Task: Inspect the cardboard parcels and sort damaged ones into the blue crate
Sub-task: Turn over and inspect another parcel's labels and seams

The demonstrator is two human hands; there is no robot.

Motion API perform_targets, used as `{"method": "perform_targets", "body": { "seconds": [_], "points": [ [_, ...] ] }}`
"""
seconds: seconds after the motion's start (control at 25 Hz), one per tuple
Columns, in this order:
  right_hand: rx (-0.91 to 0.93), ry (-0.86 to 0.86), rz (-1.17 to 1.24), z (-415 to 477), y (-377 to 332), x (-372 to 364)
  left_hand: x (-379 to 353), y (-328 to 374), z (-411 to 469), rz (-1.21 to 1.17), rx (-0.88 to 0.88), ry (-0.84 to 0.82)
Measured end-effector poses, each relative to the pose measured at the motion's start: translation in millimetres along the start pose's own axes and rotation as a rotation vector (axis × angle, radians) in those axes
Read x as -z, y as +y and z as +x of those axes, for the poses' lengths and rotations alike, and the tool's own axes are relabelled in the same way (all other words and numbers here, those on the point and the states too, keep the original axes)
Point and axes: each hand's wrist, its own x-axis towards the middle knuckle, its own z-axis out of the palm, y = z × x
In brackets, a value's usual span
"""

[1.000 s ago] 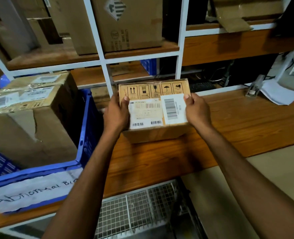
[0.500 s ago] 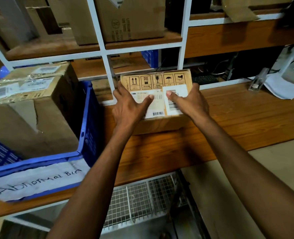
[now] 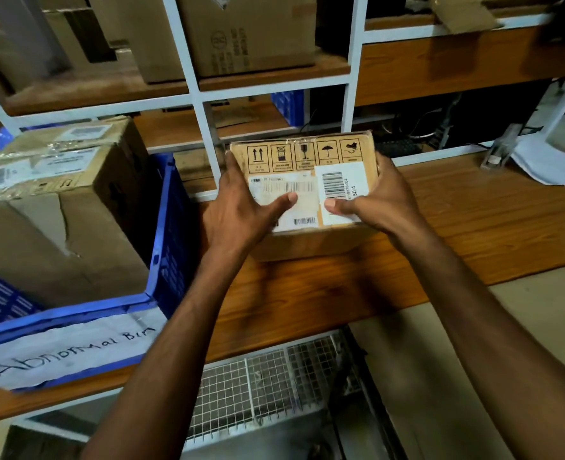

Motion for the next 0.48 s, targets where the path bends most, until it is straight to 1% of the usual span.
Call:
{"method": "perform_targets", "body": {
  "seconds": [0.16, 0.24, 0.28, 0.36, 0.4, 0.48],
  "points": [
    [-0.015, -0.018, 0.063, -1.5, -6.8, 1.8, 0.3, 3.6, -4.0, -0.126, 0.011, 0.039],
    [0.000, 0.051, 0.059, 0.6, -5.8, 5.9, 2.6, 3.5, -8.5, -0.213, -0.016, 0.068],
    [-0.001, 0.072, 0.074, 2.3, -2.6, 7.7, 3.9, 2.3, -9.2, -0.259, -0.005, 0.080],
    [-0.023, 0.050, 0.166, 4.3, 5.3, 11.4, 9.4, 2.7, -9.0, -0.339, 0.064, 0.085],
    [-0.022, 0.043, 0.202, 4.9, 7.1, 13.2, 10.7, 3.4, -6.8, -0.347, 0.085, 0.101],
    [-0.001, 0.074, 0.206, 8.7, 9.1, 16.0, 11.7, 7.9, -2.5, -0.295, 0.067, 0.180]
  ]
}}
